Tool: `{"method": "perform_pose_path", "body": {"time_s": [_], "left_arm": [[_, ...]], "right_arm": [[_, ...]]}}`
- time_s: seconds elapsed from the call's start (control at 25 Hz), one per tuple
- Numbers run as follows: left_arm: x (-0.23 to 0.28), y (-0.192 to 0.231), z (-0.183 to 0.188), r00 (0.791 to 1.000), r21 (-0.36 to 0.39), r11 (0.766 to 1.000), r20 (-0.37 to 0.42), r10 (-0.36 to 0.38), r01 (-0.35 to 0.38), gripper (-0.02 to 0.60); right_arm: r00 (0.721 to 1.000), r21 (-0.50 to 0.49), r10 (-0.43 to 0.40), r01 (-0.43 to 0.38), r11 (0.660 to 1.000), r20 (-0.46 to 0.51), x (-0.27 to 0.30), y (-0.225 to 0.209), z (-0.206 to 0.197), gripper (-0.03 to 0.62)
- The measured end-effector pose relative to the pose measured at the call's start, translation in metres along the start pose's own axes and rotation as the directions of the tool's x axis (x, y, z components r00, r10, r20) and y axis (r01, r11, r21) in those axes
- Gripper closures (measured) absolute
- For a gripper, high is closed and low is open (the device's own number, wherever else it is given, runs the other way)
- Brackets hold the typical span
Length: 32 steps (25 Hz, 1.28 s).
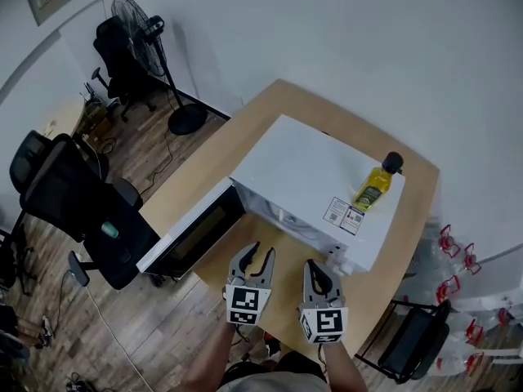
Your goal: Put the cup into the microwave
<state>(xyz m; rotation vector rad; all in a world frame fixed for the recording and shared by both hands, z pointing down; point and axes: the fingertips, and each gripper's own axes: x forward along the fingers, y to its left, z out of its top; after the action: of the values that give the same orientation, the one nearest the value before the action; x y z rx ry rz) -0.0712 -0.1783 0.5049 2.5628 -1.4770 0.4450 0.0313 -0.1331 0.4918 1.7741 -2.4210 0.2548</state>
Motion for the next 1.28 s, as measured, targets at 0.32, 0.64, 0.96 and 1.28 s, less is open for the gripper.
{"method": "perform_pose_path", "body": {"time_s": [0.32, 0.64, 0.96, 1.28], "left_arm": [[-0.063, -0.012, 0.013, 0.999, 0.0, 0.999, 0.026, 0.035, -0.036, 0.485], [-0.126, -0.024, 0.014, 0.996, -0.008, 0.997, 0.055, 0.077, -0.076, 0.518], [-0.178, -0.024, 0.009, 0.99, -0.011, 0.993, 0.071, 0.12, -0.119, 0.549], [-0.21, -0.023, 0.007, 0.988, 0.001, 0.991, 0.075, 0.136, -0.137, 0.557]], "right_arm": [[0.999, -0.039, 0.027, -0.025, 0.999, 0.034, -0.038, 0.017, 0.023, 0.577], [0.998, -0.075, 0.044, -0.04, 0.996, 0.053, -0.078, 0.033, 0.029, 0.577], [0.995, -0.096, 0.068, -0.061, 0.994, 0.07, -0.109, 0.054, 0.028, 0.577], [0.994, -0.091, 0.08, -0.073, 0.993, 0.08, -0.127, 0.07, 0.028, 0.577]]}}
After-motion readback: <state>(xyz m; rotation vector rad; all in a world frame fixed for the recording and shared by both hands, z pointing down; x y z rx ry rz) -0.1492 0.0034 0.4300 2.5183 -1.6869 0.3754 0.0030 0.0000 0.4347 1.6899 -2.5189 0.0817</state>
